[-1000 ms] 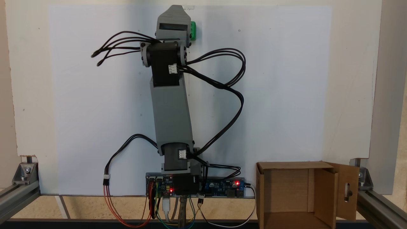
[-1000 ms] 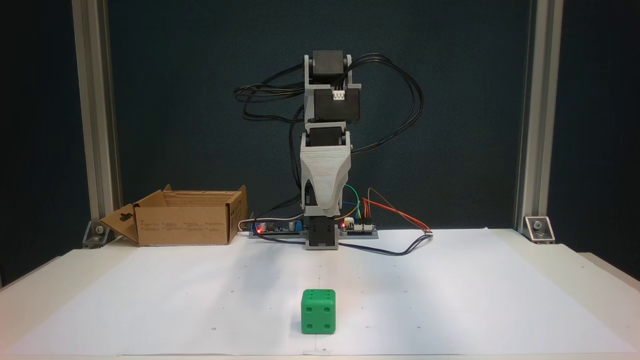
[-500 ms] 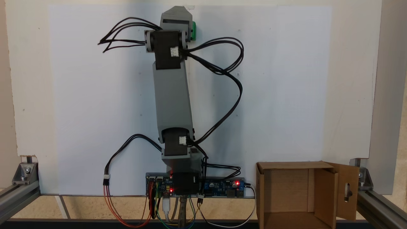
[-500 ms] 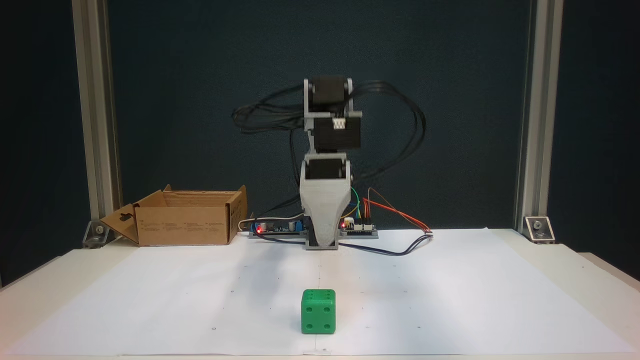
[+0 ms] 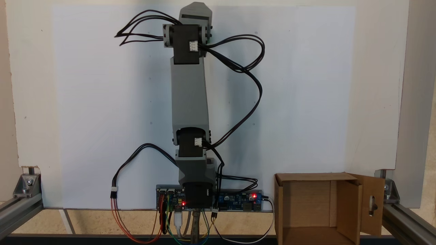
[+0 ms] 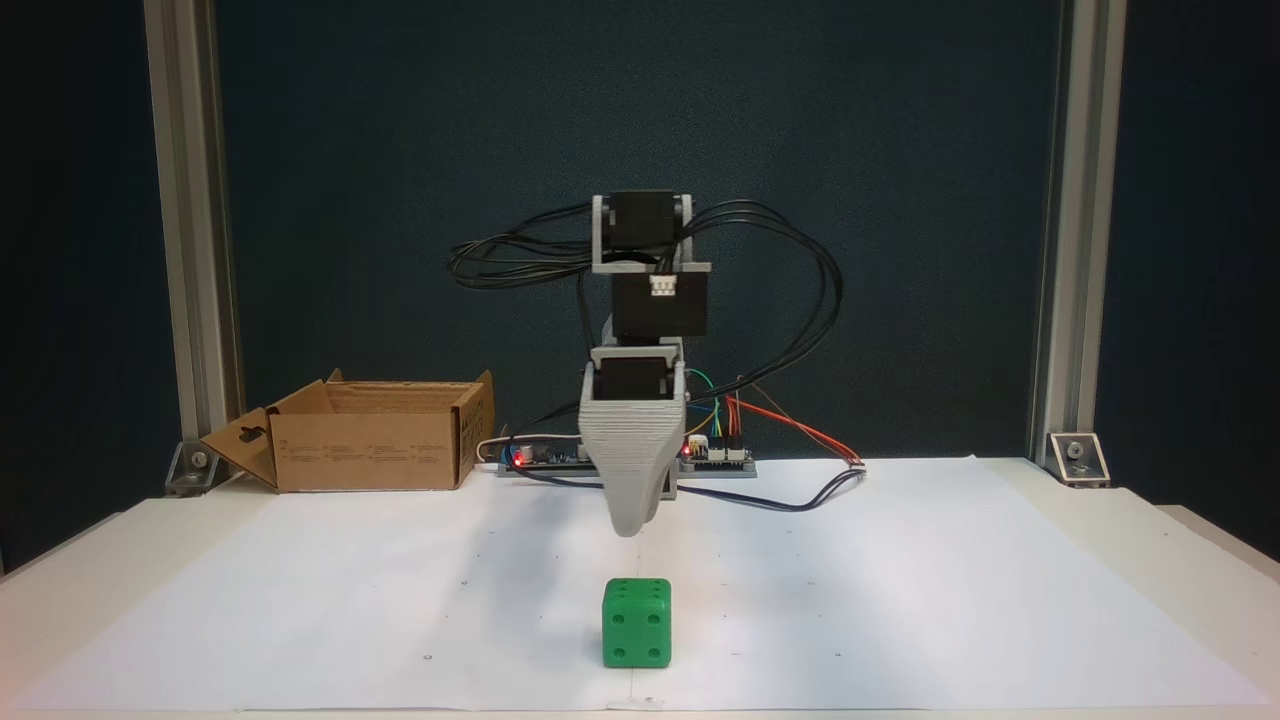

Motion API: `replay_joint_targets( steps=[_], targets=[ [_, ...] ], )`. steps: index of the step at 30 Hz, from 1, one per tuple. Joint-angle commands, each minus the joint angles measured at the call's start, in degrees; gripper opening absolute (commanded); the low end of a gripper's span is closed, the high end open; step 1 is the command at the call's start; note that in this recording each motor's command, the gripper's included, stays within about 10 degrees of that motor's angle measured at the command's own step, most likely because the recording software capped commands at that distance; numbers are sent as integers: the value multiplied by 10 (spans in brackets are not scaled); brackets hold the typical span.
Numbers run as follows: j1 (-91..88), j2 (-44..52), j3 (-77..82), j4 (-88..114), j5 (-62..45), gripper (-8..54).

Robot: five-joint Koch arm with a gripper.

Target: Grasp a green dice and put it in the bin.

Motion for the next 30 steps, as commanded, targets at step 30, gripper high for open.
replay_joint_targets(
  steps=[30],
  targets=[
    [3,-8,77,-93,21,432]
  ],
)
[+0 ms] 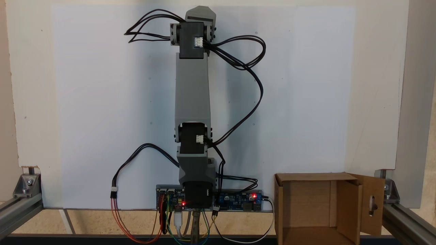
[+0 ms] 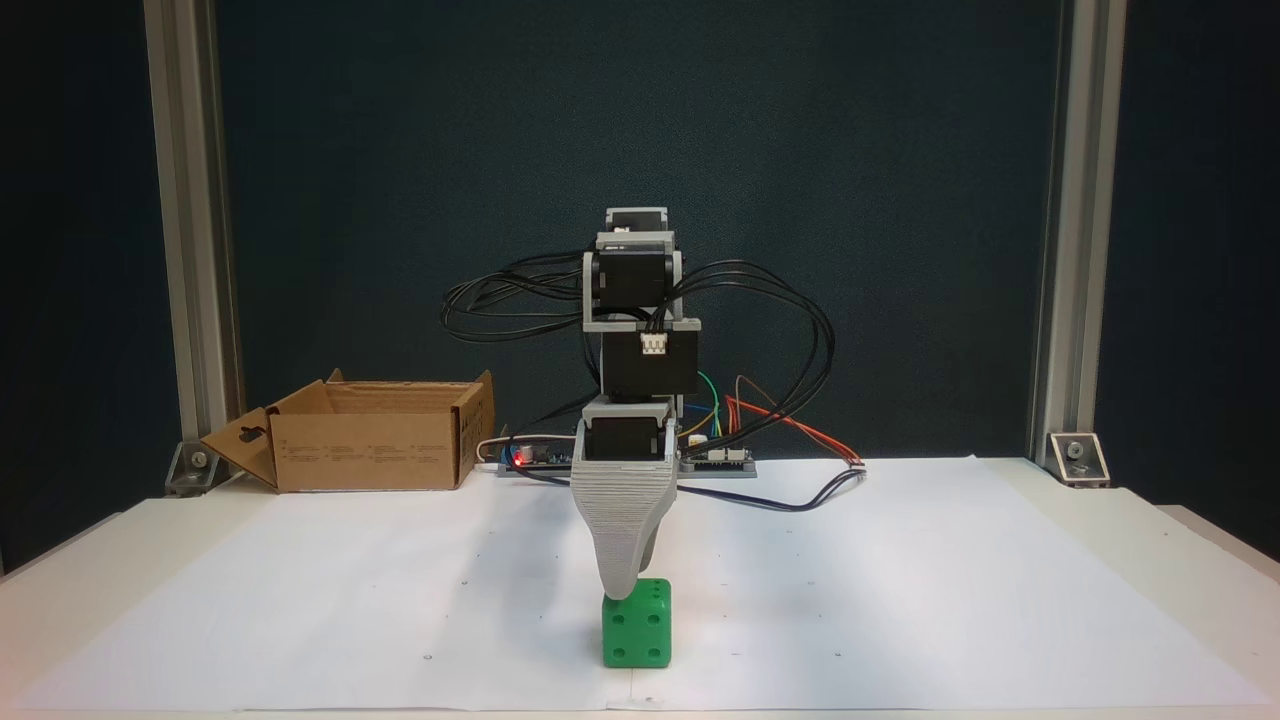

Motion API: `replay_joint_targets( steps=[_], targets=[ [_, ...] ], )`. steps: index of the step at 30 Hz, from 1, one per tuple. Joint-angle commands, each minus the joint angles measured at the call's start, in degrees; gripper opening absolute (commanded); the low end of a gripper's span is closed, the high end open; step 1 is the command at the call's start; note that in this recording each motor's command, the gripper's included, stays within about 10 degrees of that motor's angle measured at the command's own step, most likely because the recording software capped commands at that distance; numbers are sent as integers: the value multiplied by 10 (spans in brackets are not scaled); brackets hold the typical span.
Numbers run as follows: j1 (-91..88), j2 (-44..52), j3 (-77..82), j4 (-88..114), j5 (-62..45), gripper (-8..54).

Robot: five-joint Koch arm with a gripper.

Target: Grasp a green dice and put it in the bin.

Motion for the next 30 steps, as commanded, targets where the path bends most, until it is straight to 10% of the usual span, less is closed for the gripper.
replay_joint_targets(
  steps=[1,30],
  targets=[
    [-3,8,-12,-8,21,432],
    [-2,-45,6,-34,17,403]
  ],
)
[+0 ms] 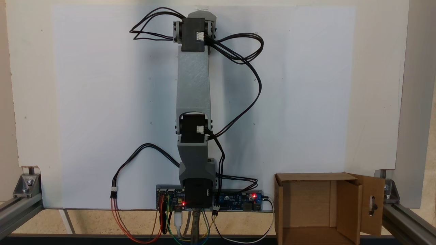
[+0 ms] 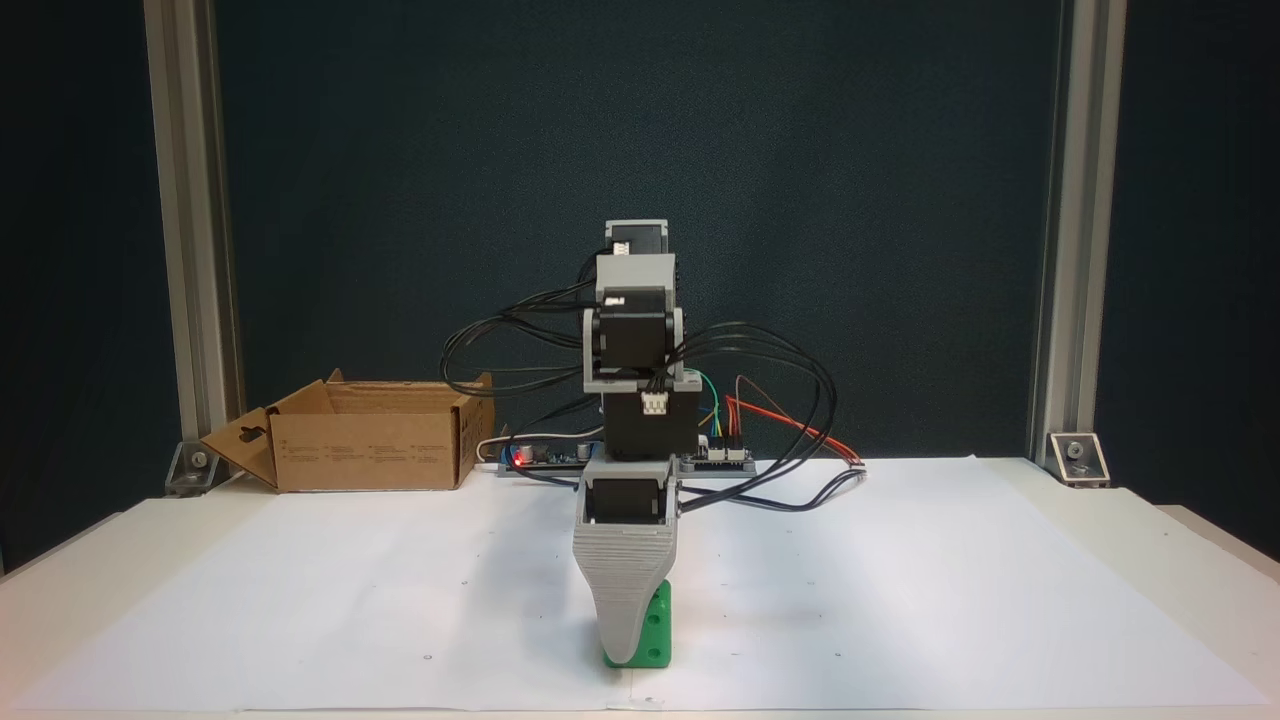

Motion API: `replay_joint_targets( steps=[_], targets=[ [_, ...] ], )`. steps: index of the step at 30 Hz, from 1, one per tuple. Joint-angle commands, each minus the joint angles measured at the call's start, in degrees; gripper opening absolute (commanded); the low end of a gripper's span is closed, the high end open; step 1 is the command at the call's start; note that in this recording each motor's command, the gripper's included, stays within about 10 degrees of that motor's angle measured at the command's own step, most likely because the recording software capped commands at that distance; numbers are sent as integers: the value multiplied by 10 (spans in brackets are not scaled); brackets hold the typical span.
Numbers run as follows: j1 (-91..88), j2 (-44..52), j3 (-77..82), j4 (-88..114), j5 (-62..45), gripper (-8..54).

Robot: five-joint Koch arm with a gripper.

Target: Grasp a green dice and put it in the bin.

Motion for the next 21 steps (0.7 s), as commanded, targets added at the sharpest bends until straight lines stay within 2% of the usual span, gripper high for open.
replay_joint_targets(
  steps=[1,13,18,21],
  targets=[
    [-2,7,-14,-5,16,403],
    [2,-4,-14,-37,11,369],
    [4,-4,-14,-42,11,265],
    [5,-4,-11,-42,11,149]
  ],
)
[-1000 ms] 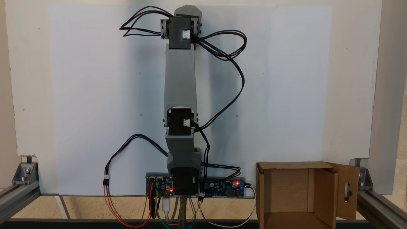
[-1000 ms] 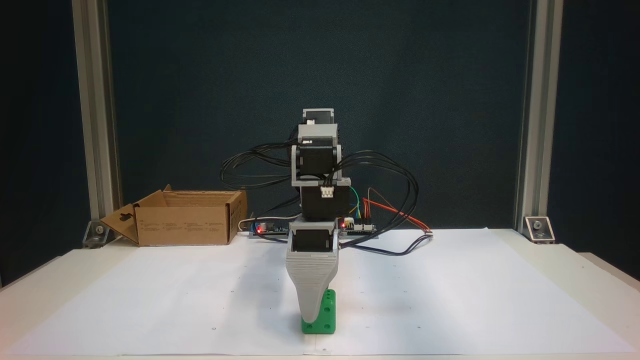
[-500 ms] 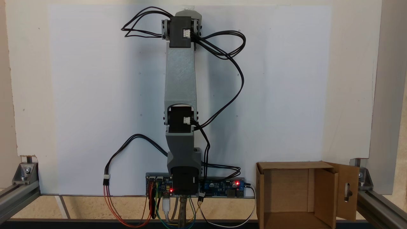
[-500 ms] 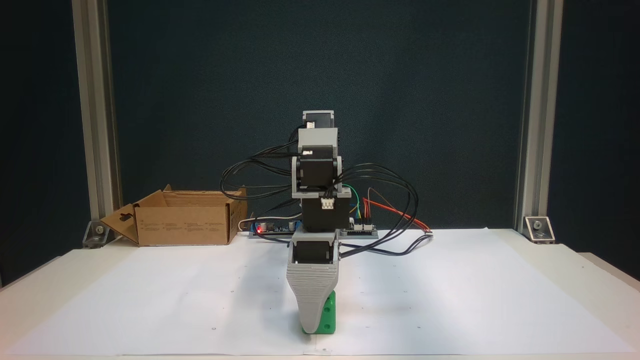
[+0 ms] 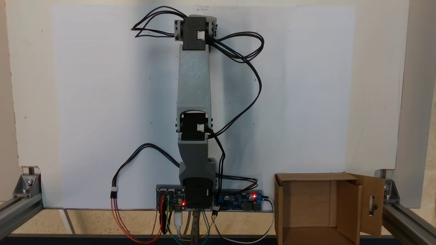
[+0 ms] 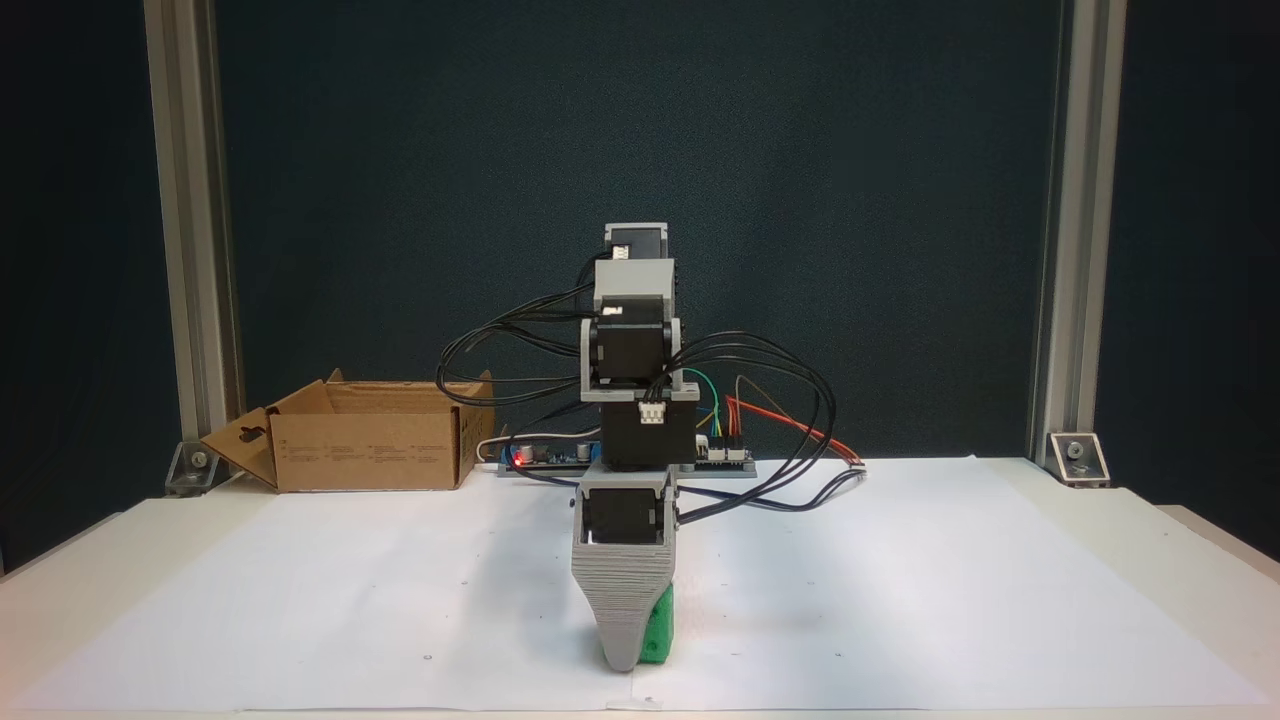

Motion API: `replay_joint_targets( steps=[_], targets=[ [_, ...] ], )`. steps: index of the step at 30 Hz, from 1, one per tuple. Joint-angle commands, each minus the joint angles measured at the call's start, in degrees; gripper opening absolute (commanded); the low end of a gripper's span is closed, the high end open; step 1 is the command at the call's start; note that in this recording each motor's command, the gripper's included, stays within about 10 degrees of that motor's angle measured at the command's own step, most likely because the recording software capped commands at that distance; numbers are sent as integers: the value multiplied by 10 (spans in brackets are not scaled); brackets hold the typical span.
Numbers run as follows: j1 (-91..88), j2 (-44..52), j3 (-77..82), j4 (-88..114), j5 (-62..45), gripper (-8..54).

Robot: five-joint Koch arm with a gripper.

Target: Grasp a green dice and put it in the bin.

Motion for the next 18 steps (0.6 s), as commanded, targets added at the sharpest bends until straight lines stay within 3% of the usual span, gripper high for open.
replay_joint_targets(
  steps=[1,7,18],
  targets=[
    [3,7,-11,-5,11,121],
    [5,10,-11,-4,12,115],
    [6,201,-11,134,18,115]
  ],
)
